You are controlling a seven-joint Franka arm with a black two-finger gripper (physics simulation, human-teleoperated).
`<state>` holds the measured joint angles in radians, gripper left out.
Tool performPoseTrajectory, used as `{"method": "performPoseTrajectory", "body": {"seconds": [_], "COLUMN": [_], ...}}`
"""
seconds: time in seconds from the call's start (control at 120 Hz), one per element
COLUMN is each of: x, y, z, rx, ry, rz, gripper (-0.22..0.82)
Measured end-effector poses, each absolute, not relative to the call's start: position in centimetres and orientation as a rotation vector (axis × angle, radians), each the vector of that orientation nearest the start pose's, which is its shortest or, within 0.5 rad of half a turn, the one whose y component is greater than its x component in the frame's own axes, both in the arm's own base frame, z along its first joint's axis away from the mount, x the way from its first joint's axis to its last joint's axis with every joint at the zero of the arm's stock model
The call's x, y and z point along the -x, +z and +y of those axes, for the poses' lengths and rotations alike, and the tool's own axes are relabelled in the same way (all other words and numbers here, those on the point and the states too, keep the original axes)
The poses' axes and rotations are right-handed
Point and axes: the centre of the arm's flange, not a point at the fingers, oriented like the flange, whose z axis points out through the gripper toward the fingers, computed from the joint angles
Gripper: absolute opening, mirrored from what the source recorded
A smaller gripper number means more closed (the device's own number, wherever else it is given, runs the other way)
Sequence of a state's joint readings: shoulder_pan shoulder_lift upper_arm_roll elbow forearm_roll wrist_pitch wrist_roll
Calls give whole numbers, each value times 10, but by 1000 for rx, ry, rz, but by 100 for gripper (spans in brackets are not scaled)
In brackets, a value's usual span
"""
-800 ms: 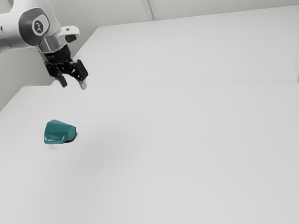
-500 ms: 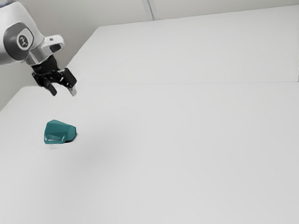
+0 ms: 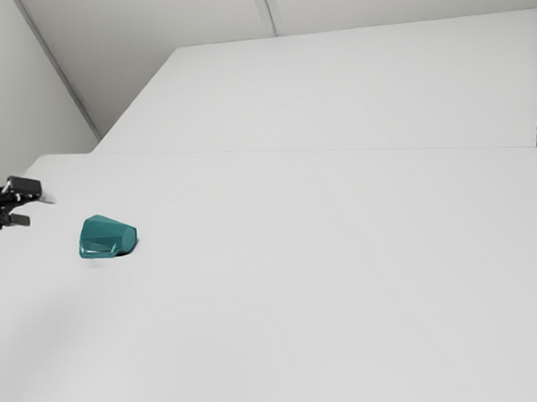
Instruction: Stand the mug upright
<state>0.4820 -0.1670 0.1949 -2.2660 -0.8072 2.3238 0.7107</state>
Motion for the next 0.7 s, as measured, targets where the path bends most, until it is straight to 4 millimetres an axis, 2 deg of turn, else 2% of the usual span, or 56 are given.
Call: {"method": "performPoseTrajectory", "body": {"seconds": [0.108,0.208,0.358,0.467,0.533,0.7], "x": [-402,-403,-389,-399,-404,-400], "y": [423,383,345,326,316,280], "z": [357,392,413,418,432,443], "rx": [3237,3250,3303,3325,3293,3209], "ry": [-1210,-1354,-1599,-1756,-1855,-2061], "rz": [-890,-911,-735,-484,-356,-206], "gripper": [60,60,60,60,60,60]}}
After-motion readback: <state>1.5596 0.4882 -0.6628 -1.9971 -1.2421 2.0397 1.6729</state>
